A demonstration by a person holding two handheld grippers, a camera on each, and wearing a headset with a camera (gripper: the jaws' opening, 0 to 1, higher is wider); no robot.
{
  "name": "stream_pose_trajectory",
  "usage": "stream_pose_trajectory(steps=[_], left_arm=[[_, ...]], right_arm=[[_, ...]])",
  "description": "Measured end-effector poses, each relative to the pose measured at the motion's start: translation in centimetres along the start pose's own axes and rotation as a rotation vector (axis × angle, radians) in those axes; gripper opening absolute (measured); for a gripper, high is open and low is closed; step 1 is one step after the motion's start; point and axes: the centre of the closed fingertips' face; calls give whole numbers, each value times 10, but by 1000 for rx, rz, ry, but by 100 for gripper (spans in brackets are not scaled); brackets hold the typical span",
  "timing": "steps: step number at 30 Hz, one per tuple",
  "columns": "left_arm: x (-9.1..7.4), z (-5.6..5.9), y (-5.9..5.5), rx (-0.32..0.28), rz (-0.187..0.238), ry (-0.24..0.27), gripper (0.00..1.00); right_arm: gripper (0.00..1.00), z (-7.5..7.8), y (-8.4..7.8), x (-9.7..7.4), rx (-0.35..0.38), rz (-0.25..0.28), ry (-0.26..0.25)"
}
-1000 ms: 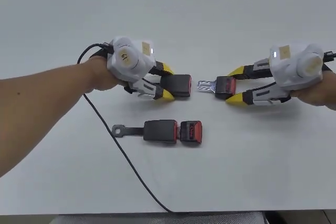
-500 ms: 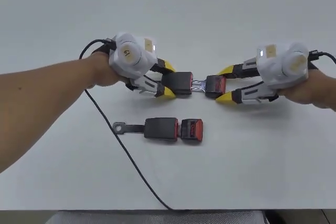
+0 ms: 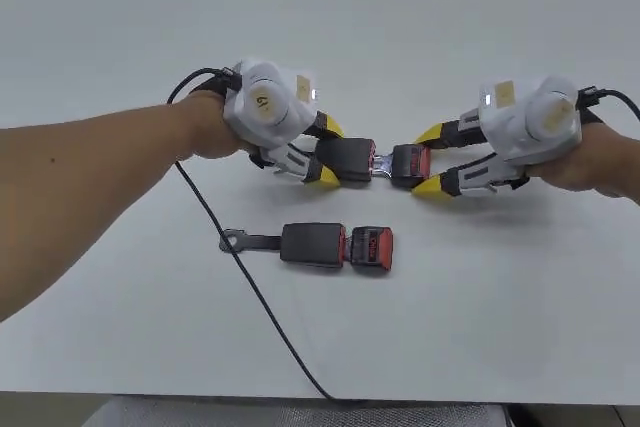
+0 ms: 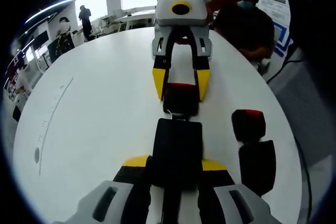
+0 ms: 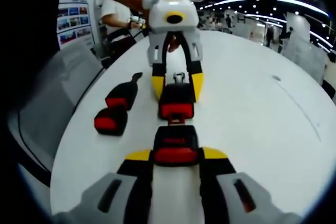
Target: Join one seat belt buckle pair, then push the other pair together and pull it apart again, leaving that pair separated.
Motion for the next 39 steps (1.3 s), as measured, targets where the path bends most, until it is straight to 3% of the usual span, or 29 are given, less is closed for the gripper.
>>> stream_pose_trajectory(steps=[18,30,39], left_arm=[[0,-1,-2,0,2,0,34],[0,-1,-3,40,-17,-31,34],[1,-1,-3,48,-26,-34,35]], right_arm=[[33,1,9,9,6,-27,-11],[33,2,16,17,-31,-97,19],[33,2,15,19,-36,-117,14]])
Point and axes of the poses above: the centre of the closed fingertips' face, and the gripper's own axes: x roughly forward along the fingers, z roughly to its right, y roughly out of its top, and after that the axes turned 3 degrees about y, right-handed
